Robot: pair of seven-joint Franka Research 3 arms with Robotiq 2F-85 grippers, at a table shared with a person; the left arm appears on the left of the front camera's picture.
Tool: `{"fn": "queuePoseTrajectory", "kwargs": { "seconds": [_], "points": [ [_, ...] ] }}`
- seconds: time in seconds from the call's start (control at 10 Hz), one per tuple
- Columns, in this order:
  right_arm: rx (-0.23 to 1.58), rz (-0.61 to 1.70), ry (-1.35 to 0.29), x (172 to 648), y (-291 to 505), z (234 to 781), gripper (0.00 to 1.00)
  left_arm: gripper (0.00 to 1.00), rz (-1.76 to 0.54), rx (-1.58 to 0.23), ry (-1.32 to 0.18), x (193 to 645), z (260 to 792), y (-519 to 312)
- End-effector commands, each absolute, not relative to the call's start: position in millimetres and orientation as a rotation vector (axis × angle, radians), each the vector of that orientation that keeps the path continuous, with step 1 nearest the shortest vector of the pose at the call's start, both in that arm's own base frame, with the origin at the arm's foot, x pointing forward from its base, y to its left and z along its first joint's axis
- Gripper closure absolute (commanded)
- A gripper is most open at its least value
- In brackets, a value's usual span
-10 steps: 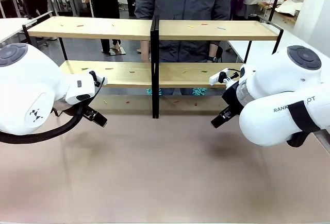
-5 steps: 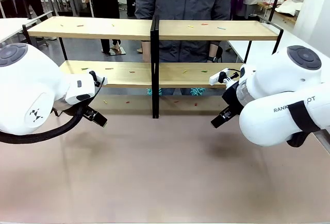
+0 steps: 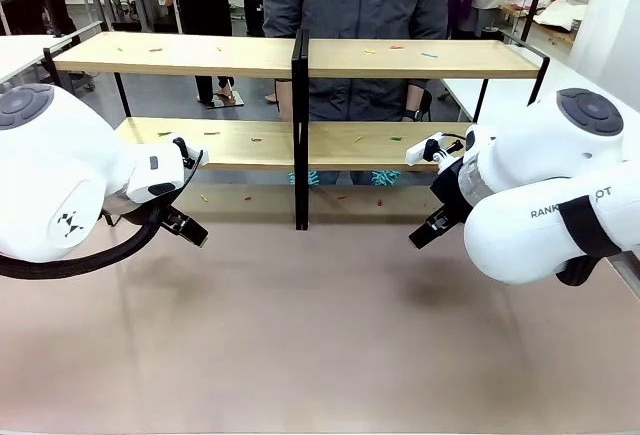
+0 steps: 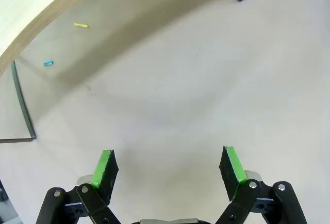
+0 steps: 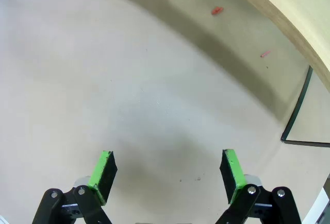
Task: Clean the shelves.
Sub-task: Pick up the Duster when the human hands it over.
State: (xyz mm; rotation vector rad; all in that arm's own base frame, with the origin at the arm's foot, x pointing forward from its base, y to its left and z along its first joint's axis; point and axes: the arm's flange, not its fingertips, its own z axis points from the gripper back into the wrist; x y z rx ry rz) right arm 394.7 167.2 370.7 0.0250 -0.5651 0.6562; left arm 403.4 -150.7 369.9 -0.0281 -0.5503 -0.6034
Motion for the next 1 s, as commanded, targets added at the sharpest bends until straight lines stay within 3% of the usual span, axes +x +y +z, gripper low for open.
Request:
{"fn": "queuePoseTrajectory", "kwargs": {
  "seconds": [0.0,0.2,0.3,0.6,0.8,0.9],
  "points": [
    [0.026,0.656,-0.565,395,167,371,0.0,0.0,-0.603,-0.028,-0.551,403,370,-151],
    [0.025,0.656,-0.565,395,167,371,0.0,0.0,-0.603,-0.028,-0.55,403,370,-151],
    [0.038,0.697,-0.502,376,167,402,0.0,0.0,-0.669,-0.035,-0.609,380,392,-143],
    [0.144,0.584,-0.641,271,142,533,0.0,0.0,-0.867,-0.082,-0.948,235,509,-127],
    [0.153,0.605,-0.871,204,117,578,0.0,0.0,-0.901,-0.064,-1.107,169,524,-110],
    [0.156,0.588,-0.903,193,108,585,0.0,0.0,-0.85,-0.078,-1.146,161,516,-98]
  ]
}}
